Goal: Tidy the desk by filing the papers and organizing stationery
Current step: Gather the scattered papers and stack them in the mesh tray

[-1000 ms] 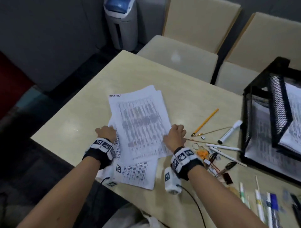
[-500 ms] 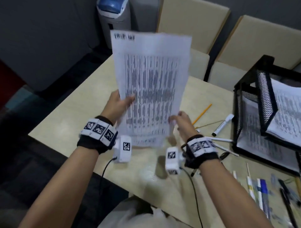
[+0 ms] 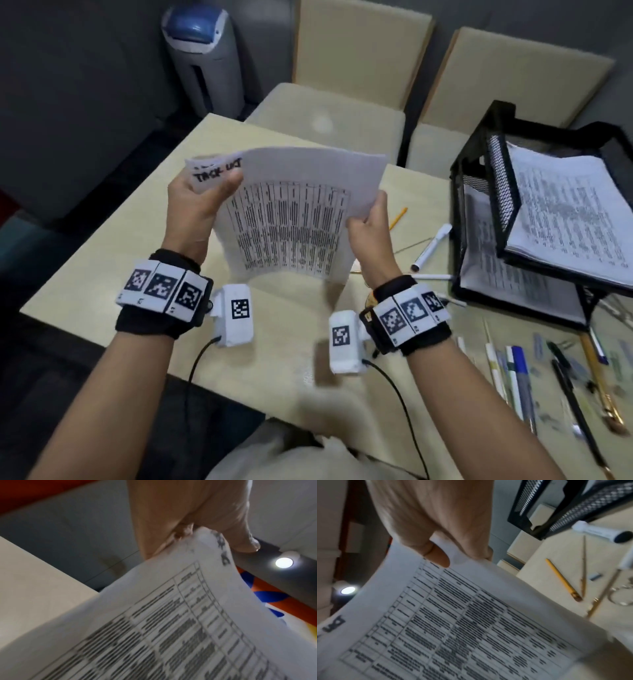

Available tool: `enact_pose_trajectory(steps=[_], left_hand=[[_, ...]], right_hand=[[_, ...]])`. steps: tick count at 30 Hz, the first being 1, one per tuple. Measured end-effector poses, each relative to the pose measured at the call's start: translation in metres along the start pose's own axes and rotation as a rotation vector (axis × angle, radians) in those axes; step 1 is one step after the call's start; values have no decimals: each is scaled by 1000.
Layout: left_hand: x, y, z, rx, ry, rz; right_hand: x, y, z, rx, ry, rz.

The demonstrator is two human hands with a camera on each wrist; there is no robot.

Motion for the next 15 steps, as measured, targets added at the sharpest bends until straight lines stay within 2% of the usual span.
enact_pose_trajectory(steps=[4,9,12,15], left_hand=[[-14,28,-22,185,46,140],[-19,20,-69,259,3,120],[-16,26,-110,196,17,173],[-30,59,-157,274,69,355]], right_hand=[[-3,-4,6,-29,18,-62],[-3,3,62,8,-82,-49],[-17,-18,120,-58,6,-223],[-49,-51,185,-37,57,-457]])
Point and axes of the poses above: each hand's wrist, its own x-axis towards the middle knuckle, its own z-axis out of the back of the hand, y = z × x, the point moved 1 cm from there along x, towards the middle knuckle, and after that the axes turned 3 degrees about z, right-handed, at the moved point
